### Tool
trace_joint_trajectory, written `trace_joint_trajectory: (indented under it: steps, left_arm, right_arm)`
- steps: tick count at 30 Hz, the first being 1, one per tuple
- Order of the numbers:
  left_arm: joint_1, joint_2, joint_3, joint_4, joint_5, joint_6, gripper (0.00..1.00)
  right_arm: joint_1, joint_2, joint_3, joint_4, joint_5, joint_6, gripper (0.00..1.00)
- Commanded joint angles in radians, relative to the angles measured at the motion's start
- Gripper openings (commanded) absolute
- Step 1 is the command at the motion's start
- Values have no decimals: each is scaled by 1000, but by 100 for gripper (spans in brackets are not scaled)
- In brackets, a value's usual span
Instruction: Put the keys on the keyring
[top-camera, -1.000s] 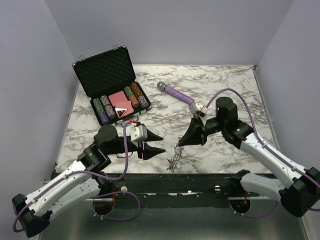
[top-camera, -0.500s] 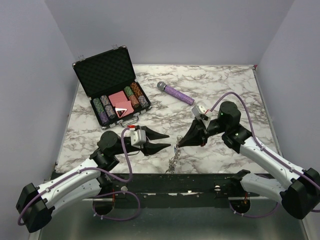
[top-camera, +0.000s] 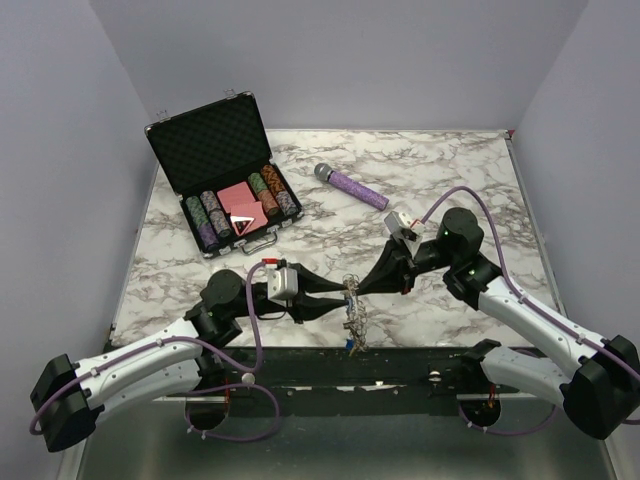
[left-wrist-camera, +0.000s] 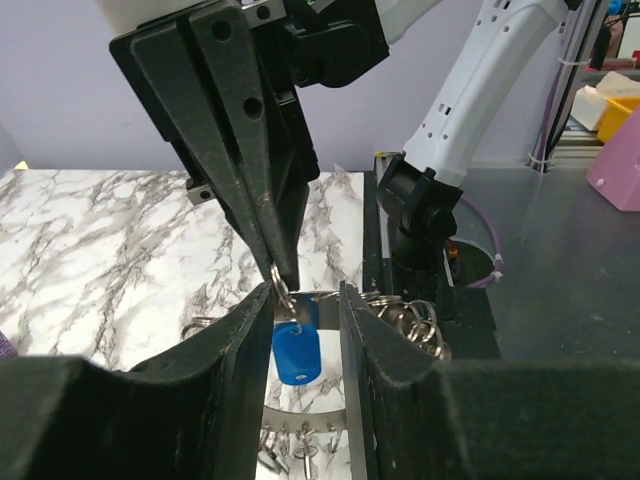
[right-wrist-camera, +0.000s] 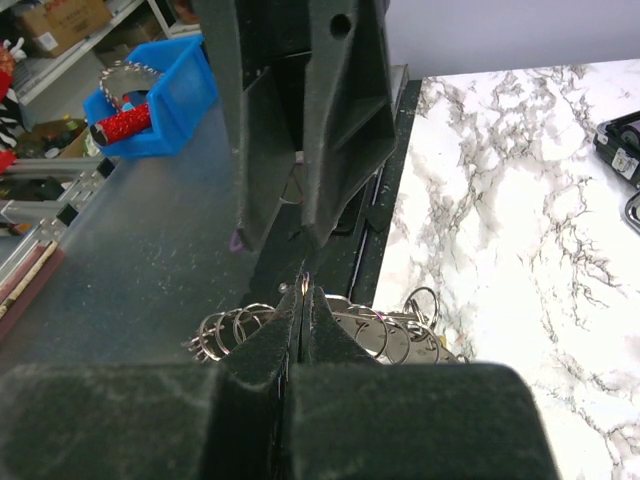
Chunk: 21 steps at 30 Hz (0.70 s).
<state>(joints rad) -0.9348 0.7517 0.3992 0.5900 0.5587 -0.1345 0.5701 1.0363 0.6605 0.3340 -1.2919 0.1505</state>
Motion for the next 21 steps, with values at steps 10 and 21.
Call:
trace_joint_trajectory:
  steps: [10, 21]
  left_arm:
    - [-133, -9, -14, -67, -318, 76, 41]
    - [-139, 12, -22, -38, -313, 70, 37]
  right_arm:
    - [-10, -25, -10, 91, 40, 52, 0]
    - [-13, -18, -10, 103, 51, 60, 0]
